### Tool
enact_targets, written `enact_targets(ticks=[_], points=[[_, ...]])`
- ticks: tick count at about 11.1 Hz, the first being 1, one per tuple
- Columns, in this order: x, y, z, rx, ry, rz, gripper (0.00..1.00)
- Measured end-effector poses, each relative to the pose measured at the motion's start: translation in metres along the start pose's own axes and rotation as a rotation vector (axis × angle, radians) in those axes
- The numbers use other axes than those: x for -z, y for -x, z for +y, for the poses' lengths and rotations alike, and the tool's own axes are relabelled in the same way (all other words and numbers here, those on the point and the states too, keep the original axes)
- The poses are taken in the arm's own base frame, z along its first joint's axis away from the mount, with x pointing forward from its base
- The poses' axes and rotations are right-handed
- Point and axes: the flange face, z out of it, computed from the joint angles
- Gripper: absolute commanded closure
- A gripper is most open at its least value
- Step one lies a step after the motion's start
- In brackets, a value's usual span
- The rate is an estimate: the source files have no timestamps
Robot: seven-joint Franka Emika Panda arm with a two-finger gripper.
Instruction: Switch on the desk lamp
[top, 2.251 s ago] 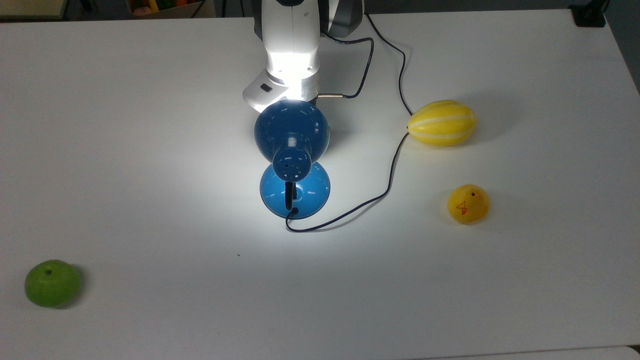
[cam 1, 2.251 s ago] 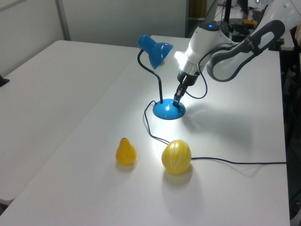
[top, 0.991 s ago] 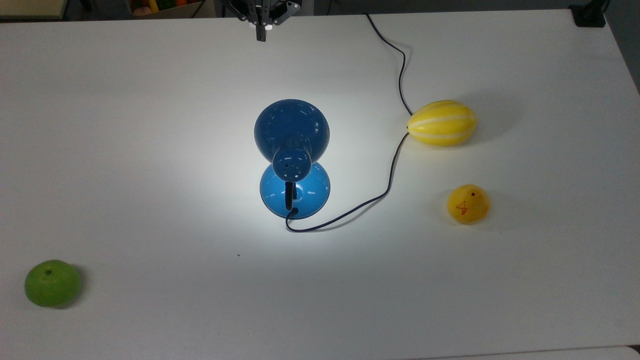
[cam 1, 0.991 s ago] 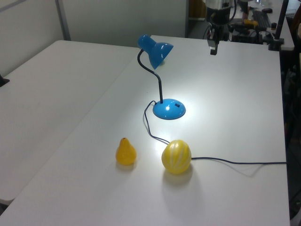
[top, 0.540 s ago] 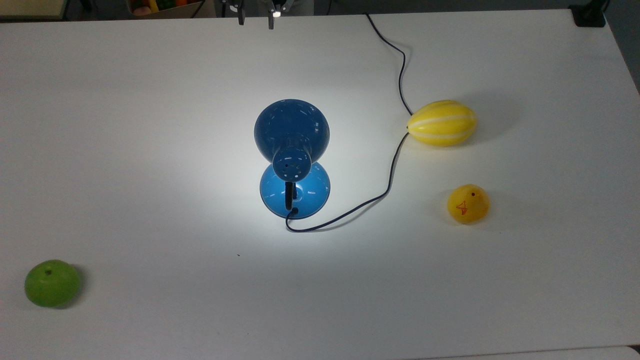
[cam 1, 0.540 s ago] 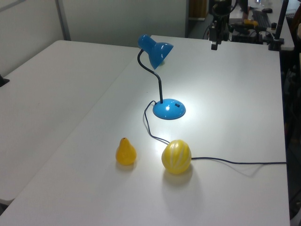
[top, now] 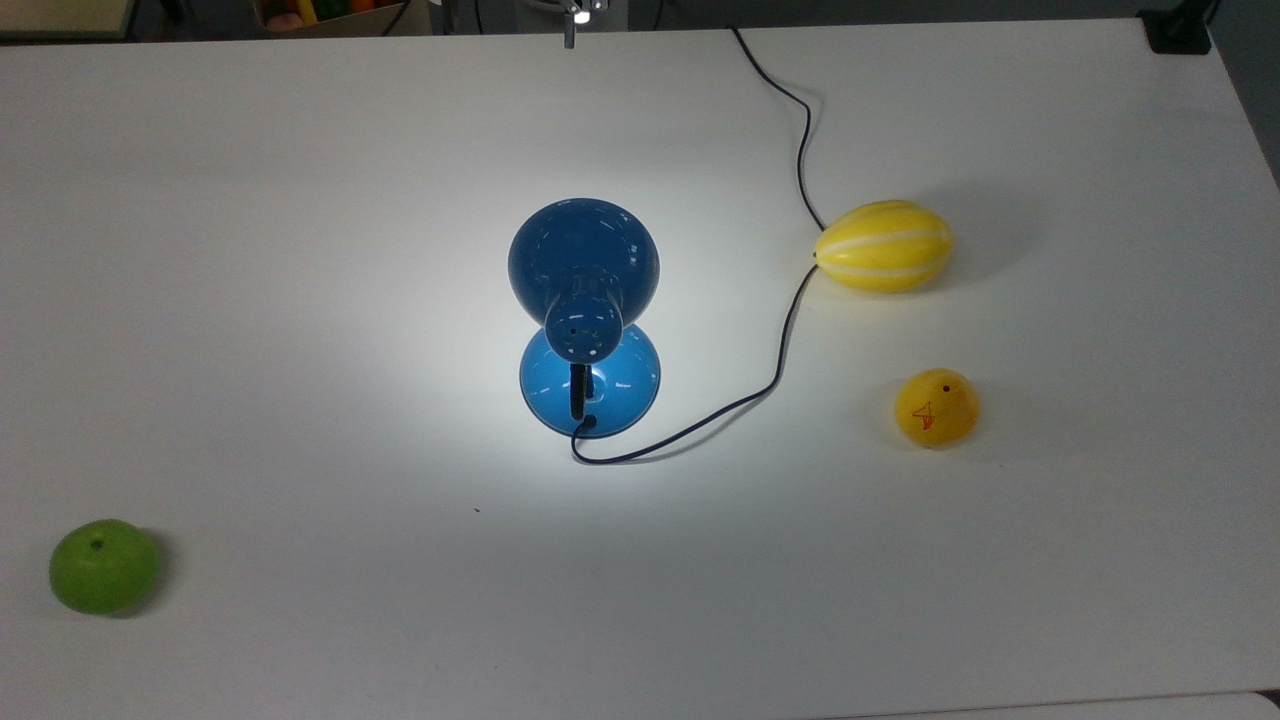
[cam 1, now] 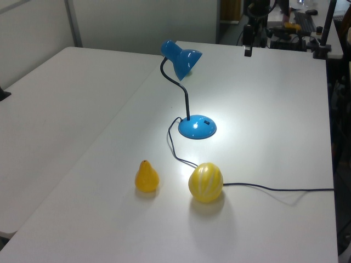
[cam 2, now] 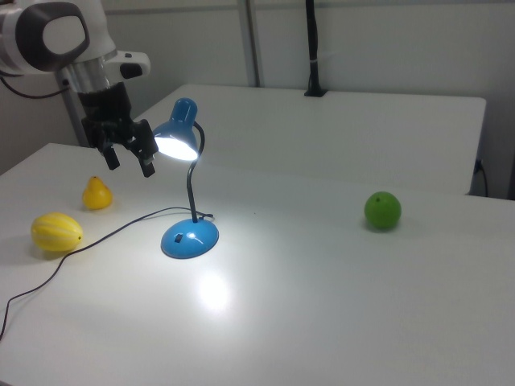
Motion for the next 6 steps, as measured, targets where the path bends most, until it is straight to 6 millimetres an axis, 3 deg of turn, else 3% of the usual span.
enact_targets(ticks=[6], points=[[0.024, 0.004, 0.025, -0.045, 0.003, -0.02, 0.0]])
